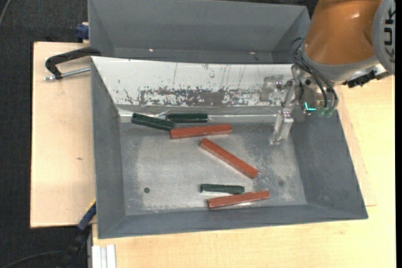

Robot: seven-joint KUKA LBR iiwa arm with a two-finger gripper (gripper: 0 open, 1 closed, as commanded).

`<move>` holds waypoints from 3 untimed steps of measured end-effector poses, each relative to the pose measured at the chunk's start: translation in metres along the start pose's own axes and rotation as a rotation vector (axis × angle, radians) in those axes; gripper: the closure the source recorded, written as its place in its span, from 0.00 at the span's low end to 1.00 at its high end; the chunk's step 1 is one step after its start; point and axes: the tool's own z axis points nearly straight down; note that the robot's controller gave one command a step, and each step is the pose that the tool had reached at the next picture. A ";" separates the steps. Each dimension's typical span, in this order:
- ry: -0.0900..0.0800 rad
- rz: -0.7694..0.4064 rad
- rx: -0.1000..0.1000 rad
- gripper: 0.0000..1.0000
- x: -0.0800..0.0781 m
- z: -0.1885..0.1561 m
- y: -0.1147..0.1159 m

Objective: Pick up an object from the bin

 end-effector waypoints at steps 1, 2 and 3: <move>0.002 -0.042 0.000 0.00 0.047 0.139 0.023; -0.007 -0.042 0.001 1.00 0.044 0.135 0.022; -0.023 -0.018 0.001 1.00 0.028 0.008 0.025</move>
Offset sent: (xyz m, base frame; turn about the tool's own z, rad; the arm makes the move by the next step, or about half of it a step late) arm -0.0454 0.0219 -0.1354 -0.0415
